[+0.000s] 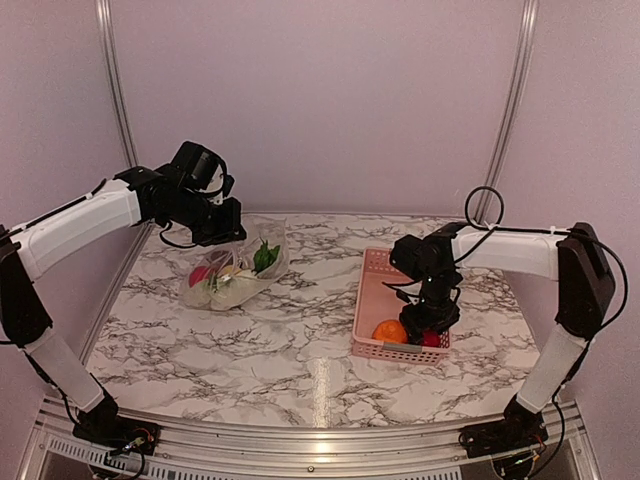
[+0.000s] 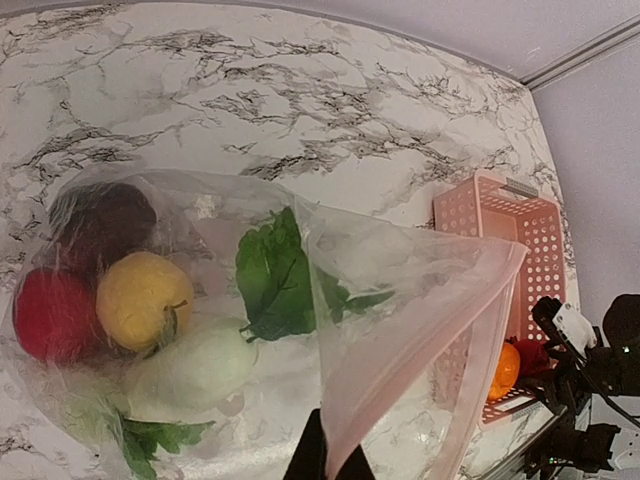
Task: Place the food in the zip-top bag and seal the zipper
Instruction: Pick up the fake fruit from the bin, then place the fake fruit in the zipper food storage bag, then adjust the fake fruit in the bin.
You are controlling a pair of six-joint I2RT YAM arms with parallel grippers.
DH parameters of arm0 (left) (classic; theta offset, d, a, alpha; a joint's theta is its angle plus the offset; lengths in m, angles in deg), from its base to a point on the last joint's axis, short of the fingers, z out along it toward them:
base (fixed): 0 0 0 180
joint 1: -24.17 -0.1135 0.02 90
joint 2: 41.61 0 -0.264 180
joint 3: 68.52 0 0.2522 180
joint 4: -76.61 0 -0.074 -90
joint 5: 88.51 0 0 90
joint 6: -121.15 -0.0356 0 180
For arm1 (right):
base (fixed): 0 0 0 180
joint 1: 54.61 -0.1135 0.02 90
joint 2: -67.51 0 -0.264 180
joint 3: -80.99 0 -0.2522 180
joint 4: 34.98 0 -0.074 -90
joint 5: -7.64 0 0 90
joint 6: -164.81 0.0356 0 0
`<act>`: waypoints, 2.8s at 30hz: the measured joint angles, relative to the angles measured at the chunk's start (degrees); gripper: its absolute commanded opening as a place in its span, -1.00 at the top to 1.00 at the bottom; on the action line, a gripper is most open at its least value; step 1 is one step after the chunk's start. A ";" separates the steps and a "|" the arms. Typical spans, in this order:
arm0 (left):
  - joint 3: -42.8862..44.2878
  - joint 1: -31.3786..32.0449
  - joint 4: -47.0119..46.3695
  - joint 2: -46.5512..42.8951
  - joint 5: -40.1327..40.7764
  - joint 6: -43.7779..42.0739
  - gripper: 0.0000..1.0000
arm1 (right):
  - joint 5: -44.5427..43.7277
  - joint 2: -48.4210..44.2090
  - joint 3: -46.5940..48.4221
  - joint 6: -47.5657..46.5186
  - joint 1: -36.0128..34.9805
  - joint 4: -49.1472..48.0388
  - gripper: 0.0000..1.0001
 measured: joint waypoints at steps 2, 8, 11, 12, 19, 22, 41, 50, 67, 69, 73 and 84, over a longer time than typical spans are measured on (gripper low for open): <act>-0.33 0.00 -0.02 -0.11 -0.07 0.07 1.00 | 0.02 0.00 0.02 0.00 0.00 -0.02 -0.20; -1.16 0.00 -0.04 -0.55 -0.09 0.35 1.00 | -0.92 0.02 4.70 0.24 0.00 1.92 -0.14; -1.29 0.00 -0.09 -0.57 -0.11 0.57 1.00 | -1.86 0.04 9.57 0.26 0.00 3.04 -0.08; -1.31 0.02 -0.11 -0.59 -0.11 0.59 1.00 | -2.19 0.11 11.69 0.31 0.00 3.43 -0.05; -1.31 0.00 -0.15 -0.61 -0.13 0.79 1.00 | 2.49 0.37 22.77 -0.35 -0.57 0.96 0.05; -1.29 0.00 -0.17 -0.61 -0.13 0.79 1.00 | 7.91 0.31 23.80 -0.31 -1.16 -3.82 0.05; -0.35 0.00 -0.11 -0.61 -1.09 1.38 1.00 | 30.86 8.57 36.22 4.90 -11.93 -33.57 0.04; 2.54 0.00 -0.15 -0.87 -2.08 2.86 1.00 | 27.80 17.59 43.47 4.66 -12.74 -33.35 -0.60; 3.17 -1.11 -0.37 -4.07 2.89 3.37 1.00 | 20.44 12.00 45.29 0.66 -14.16 -29.46 -0.97; 0.87 -1.42 -3.82 -8.09 5.92 3.30 1.00 | 18.67 7.87 42.07 0.20 -13.86 -29.07 -0.97; -6.84 -1.81 -9.38 -18.16 11.17 2.97 1.00 | 14.93 -2.34 31.91 0.04 -11.93 -29.27 -0.97; -6.99 -1.86 -5.14 -9.03 6.95 1.09 1.00 | 8.35 -8.41 17.29 0.83 -5.92 -16.70 -0.78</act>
